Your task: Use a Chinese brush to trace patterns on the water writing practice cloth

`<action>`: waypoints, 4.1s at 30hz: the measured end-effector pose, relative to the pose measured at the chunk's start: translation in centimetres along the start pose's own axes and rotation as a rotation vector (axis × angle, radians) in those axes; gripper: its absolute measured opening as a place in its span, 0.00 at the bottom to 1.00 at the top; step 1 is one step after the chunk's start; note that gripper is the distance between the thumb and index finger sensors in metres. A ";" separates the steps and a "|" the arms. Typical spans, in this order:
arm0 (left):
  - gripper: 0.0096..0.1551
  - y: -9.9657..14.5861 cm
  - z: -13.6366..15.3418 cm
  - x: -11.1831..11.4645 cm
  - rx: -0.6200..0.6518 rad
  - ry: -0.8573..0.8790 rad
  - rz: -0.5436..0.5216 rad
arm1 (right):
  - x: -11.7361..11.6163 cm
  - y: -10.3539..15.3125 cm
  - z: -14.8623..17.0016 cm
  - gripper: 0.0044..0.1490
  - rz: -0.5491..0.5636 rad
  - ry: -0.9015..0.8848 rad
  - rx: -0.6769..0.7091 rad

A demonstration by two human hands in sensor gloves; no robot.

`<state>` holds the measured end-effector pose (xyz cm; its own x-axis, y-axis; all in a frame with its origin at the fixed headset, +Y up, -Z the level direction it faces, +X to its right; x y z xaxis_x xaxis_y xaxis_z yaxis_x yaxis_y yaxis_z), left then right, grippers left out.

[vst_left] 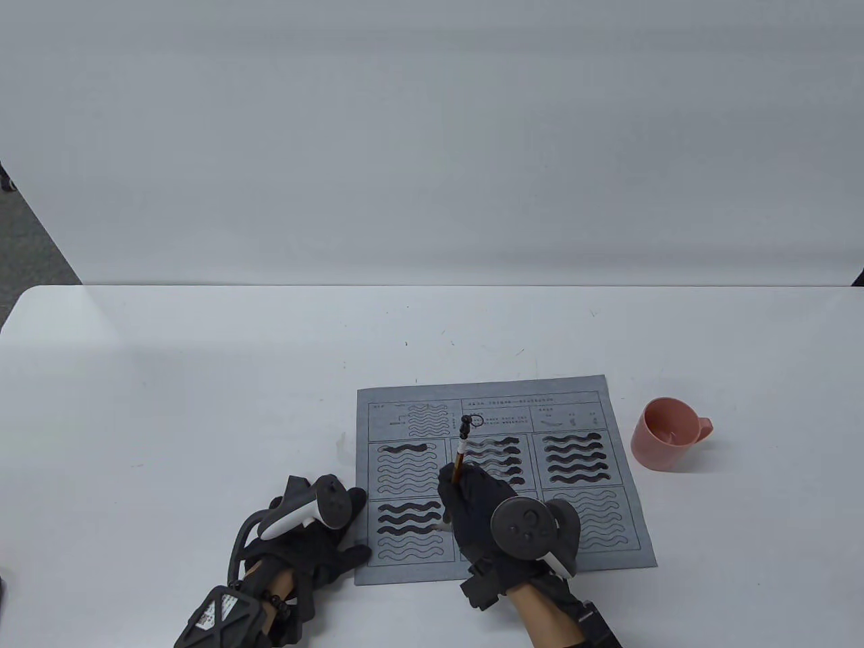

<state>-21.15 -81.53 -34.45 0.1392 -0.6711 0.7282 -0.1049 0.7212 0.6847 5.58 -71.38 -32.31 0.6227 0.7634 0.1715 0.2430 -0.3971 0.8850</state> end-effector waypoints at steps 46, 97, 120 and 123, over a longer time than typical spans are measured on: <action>0.52 0.0 0.0 0.0 -0.001 -0.001 0.001 | 1.7 0.4 -0.7 0.24 0.135 -0.285 -0.051; 0.61 0.4 -1.6 0.3 0.069 -0.075 -0.002 | 0.8 2.7 -5.5 0.26 0.074 -0.154 0.098; 0.61 0.7 -1.7 0.3 0.052 -0.072 0.014 | -2.0 2.6 -6.5 0.24 -0.062 -0.071 0.234; 0.61 0.7 -1.7 0.2 0.055 -0.068 0.015 | -2.0 2.6 -6.4 0.24 -0.064 -0.065 0.234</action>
<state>-19.51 -80.89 -33.90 0.0703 -0.6719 0.7373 -0.1603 0.7219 0.6732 0.16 -70.70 -27.59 0.6448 0.7598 0.0835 0.4448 -0.4619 0.7674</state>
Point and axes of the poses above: the tracker on the back of each hand, its own z axis roughly to the little-finger side, its own y axis roughly from the fingertips to the wrist, x = y × z, the point moved 3 cm from there along -y, roughly from the wrist to the fingertips, and after that the axes turned 8 degrees about y, right-handed, at the moved point
